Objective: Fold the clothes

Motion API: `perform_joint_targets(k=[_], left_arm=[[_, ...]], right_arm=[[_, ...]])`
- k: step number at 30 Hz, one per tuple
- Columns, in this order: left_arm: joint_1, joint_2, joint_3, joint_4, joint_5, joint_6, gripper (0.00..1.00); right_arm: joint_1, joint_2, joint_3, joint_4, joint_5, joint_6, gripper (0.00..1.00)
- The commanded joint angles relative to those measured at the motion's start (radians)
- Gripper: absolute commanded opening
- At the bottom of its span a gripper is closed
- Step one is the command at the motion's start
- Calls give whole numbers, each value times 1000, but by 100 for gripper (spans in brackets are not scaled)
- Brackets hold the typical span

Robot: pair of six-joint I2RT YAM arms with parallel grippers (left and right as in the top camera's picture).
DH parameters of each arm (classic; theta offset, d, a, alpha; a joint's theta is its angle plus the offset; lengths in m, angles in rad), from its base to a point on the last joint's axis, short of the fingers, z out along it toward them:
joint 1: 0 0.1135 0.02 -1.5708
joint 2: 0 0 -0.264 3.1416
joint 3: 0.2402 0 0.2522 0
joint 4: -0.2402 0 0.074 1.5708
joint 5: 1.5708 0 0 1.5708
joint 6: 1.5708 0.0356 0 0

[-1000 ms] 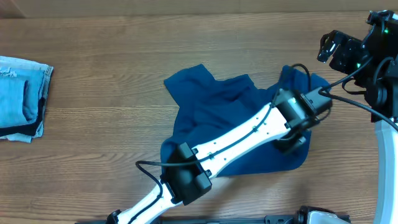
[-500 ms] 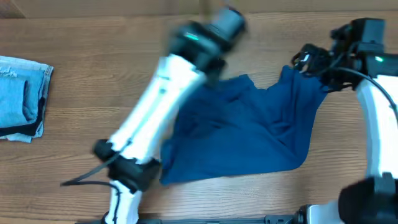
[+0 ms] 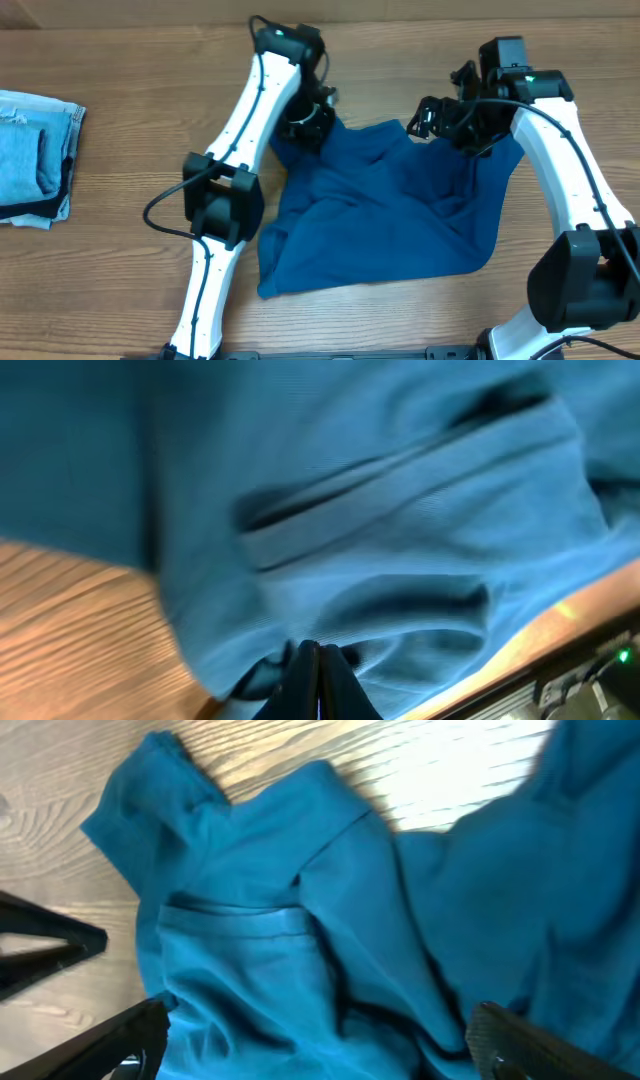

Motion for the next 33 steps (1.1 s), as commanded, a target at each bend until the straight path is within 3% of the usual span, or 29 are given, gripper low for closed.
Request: perform_joint_targets(k=[1,7,12,17,20,27,33], left_arm=[[-64,43,10,27,39,95,4],[-111,192,10,165,-49,94,4],[-113,201,10,273,-73,85,4],[-85,239,9,411,-383,11,4],[-18,277,9,505,-480,-62,4],[235,297,18,639,-494,-97,4],[388,297,138,657,-330,-144,4]], right_arm=[[-16,-12,8,10,7,3,99],[-18,-12,8,13,7,3,99],[-18,-12,8,13,7,3,99],[-18,-12,8,12,7,3,99],[-18,-12,8,1,7,3,99],[-18,-12,8,-2,7,3,98],[-18,-12,8,30,8,2,99]])
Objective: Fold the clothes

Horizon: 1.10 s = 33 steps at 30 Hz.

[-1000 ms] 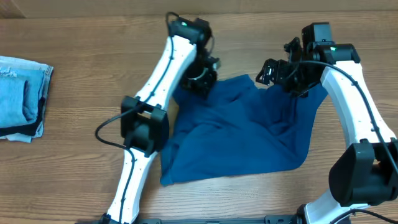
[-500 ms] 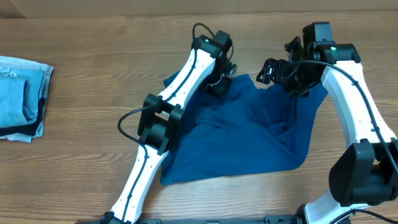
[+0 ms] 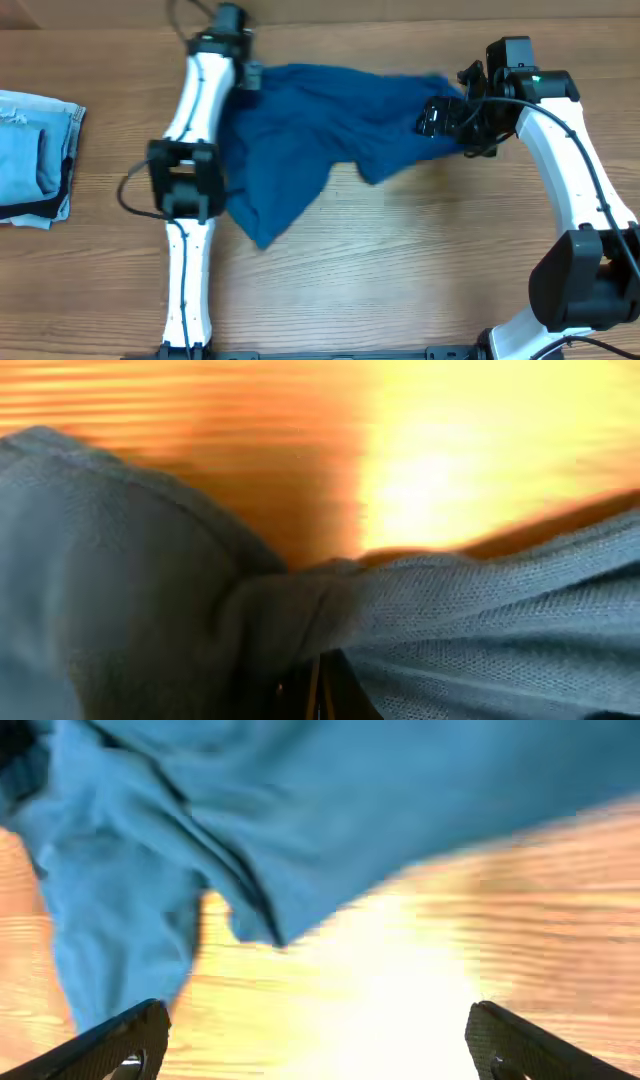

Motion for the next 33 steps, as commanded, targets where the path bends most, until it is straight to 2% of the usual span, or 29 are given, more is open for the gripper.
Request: perform_joint_targets(k=[1,4,5,8,10,13,15,16,19,21,23,26,29,33], left_arm=[[93,71,90,-26,56,-55,4],[112,70,180,-95,153,-64,4],[108,69,240,-175,182,-42,5],[84,69,393,-344,186,28,22],[73,64,525,-488,205,41,40],[69,43,598,-650,292,17,47],[71,39,587,-683,353,2,43],[73,40,581,-683,406,-32,46],[74,40,546,-683,418,-76,48],[64,40,500,-683,462,-76,42],[40,40,456,-683,489,-74,32],[7,34,438,-683,408,-59,22],[-10,-40,438,-683,363,-52,22],[-37,-266,387,-683,126,-38,27]], right_arm=[[-1,-12,8,42,2,-2,99],[21,-12,8,94,-16,-32,99],[38,-12,8,110,-8,-33,99],[41,-12,8,126,-8,-30,100],[36,-12,8,124,-8,-30,100],[32,-12,8,119,-8,-30,100],[32,-12,8,117,-8,-30,100],[31,-12,8,116,-8,-31,100],[29,-12,8,95,-8,-31,100],[29,-12,8,83,-8,-31,100],[29,-12,8,71,-8,-31,100],[28,-12,8,49,-7,-34,100],[28,-12,8,25,0,-54,100],[28,-12,8,16,7,-54,100]])
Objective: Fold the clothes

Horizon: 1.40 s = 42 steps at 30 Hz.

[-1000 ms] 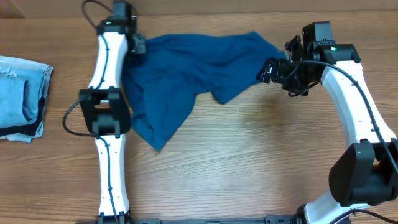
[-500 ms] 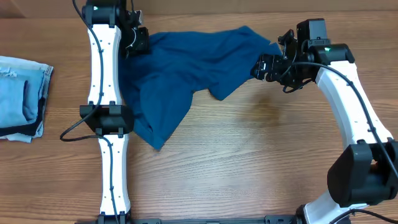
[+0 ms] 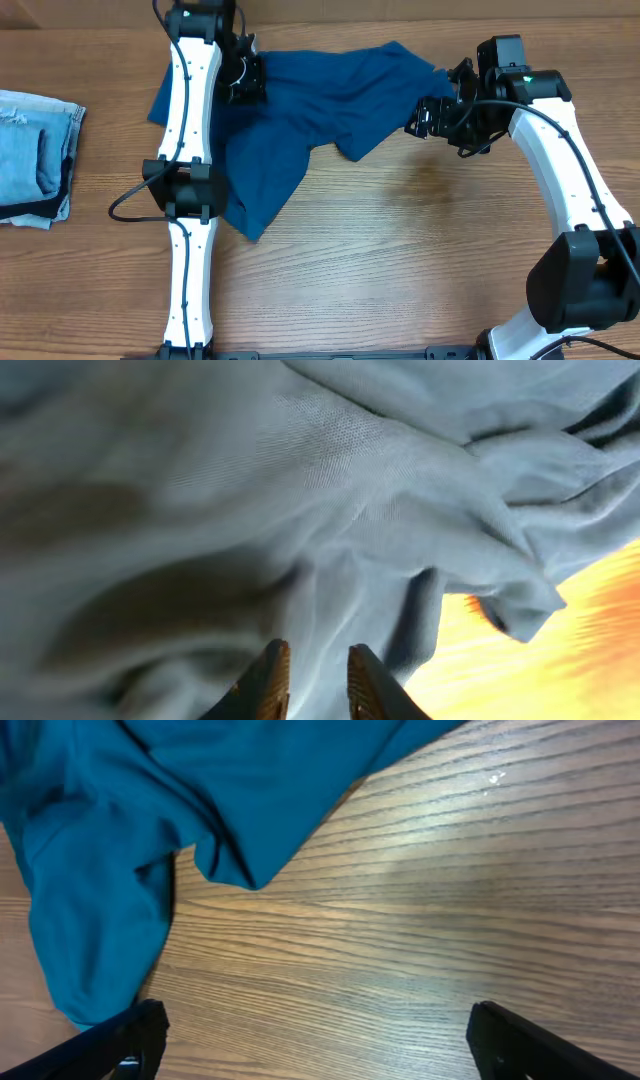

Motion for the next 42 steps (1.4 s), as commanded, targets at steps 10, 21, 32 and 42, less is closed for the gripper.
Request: perform_joint_targets(k=[10,21,32,42], left_arm=[[82,-628,-771,121,-107,23,49],[90,-595,-1204,569,58,-34,61],[145,-588,-1254,660,119,-51,50],[196,-588,-1247,676,43,-32,56]], right_arm=[[-5,-12,8,13,6,-13,100],[-5,-12,8,14,6,-10,100],[-5,-12,8,9,6,-11,100],[-5,-12,8,17,6,-10,100]])
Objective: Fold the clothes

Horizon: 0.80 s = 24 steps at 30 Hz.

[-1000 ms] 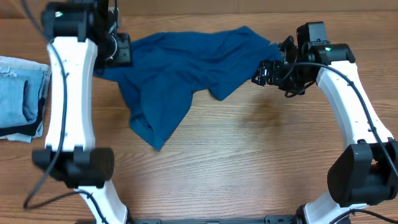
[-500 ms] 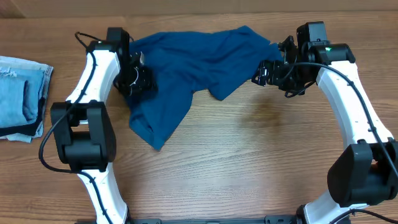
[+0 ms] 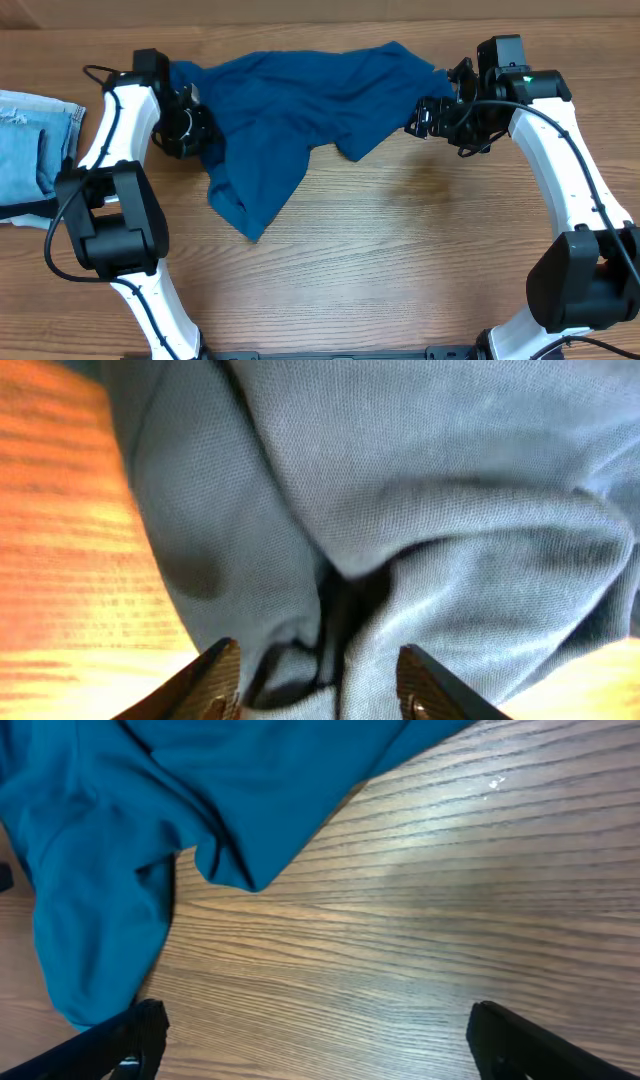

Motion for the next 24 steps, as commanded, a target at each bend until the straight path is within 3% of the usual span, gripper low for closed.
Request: perform_joint_targets(k=[1,8,11,17,19,20,21,22,24], left_arm=[[-52,-24,2,38,2,5,57],[-150,-24,-74,134,-6,-38,58],[-154,-24,-83,117,-16,-40,52],[-119,-25,-83,74,-78,-32,53],[-113,-25,-82,89,-47,-32,42],[-113,-25,-82,105,-6,-32,19],[-117,-25,-82,117,36,-30,11],[-124,-25,-80,134,111,-16,4],[-143,-27,-71,148,241,-13,4]], right_arm=[[-5,-12,8,8,5,-4,100],[-5,-12,8,3,5,-4,100],[-5,-12,8,-4,5,-4,100],[-5,-12,8,-9,5,-4,100],[-5,-12,8,-9,5,-4,100],[-5,-12,8,-8,5,-4,100],[-5,-12,8,-8,5,-4,100],[-5,-12,8,-8,5,-4,100],[-5,-12,8,-8,5,-4,100]])
